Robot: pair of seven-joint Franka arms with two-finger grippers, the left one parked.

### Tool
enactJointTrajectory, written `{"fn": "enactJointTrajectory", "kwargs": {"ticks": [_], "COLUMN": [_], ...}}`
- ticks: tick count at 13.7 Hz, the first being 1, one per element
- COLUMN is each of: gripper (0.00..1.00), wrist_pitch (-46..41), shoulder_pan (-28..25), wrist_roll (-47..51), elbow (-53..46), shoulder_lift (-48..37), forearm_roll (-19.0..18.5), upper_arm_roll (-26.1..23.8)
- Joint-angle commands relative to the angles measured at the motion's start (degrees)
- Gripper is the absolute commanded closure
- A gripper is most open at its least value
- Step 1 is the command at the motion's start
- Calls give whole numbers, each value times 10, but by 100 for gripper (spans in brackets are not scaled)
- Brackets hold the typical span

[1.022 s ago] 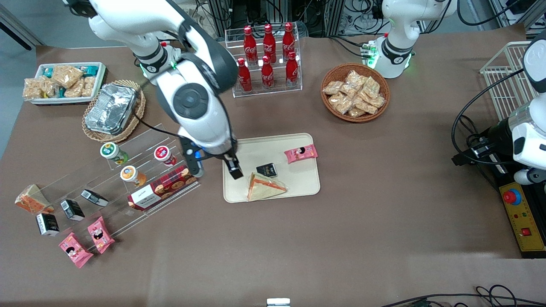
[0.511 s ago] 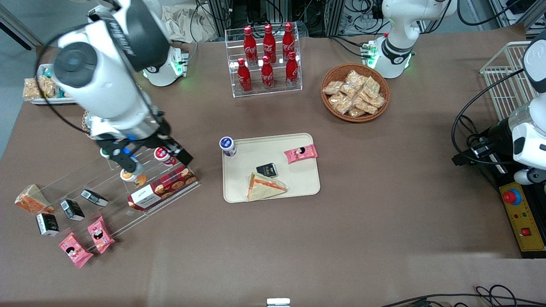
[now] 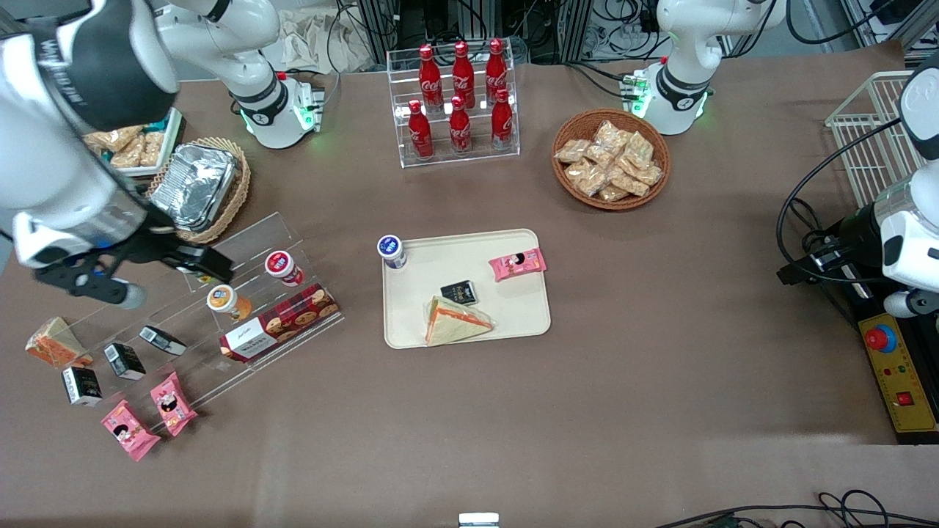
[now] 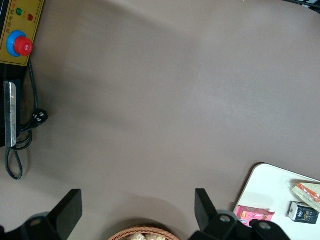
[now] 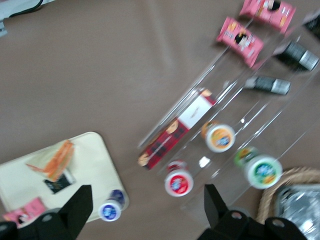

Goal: Place sandwich on tray

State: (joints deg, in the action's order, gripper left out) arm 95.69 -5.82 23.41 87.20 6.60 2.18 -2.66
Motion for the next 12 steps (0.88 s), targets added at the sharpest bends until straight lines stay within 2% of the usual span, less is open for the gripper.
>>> {"fn": "enactJointTrajectory", "kwargs": {"ticks": [1, 4, 12], "gripper": [1, 1, 1], "wrist_pitch": [-8, -12, -15], "shoulder_pan": [47, 90, 91], "wrist_roll": [-120, -223, -218], "elbow": [18, 14, 4], "shoulder_lift": [-22, -27, -26], "forearm_roll": [6, 6, 4], "upper_arm_roll": [-5, -5, -5]}}
